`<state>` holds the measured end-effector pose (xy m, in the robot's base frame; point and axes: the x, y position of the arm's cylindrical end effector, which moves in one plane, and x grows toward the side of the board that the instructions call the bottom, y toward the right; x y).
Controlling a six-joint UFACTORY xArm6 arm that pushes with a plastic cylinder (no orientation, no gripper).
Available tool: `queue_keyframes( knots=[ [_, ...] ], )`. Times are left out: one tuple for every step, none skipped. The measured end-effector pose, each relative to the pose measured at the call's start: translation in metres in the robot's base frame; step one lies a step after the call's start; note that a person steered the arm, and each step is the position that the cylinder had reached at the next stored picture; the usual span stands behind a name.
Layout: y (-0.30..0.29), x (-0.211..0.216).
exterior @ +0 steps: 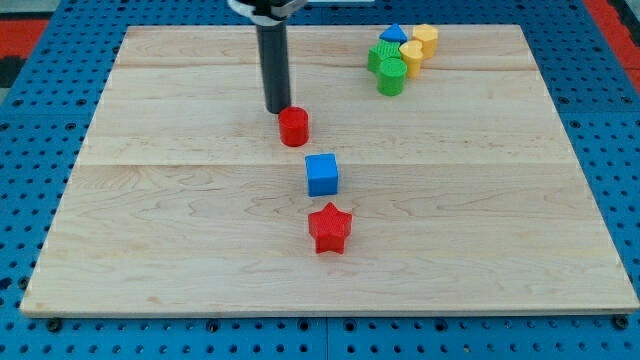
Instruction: Place the red circle at the top of the cube
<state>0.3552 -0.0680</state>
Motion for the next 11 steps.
queue_keyframes(
  knots=[
    [0.004, 0.019],
    [0.047, 0.026],
    [0.063, 0.027],
    [0.032, 0.02],
    [0.086, 0.012],
    [0.15, 0.011],
    [0.196, 0.037],
    [0.185, 0.054],
    [0.141, 0.054],
    [0.111, 0.055],
    [0.1, 0.055]
  ],
)
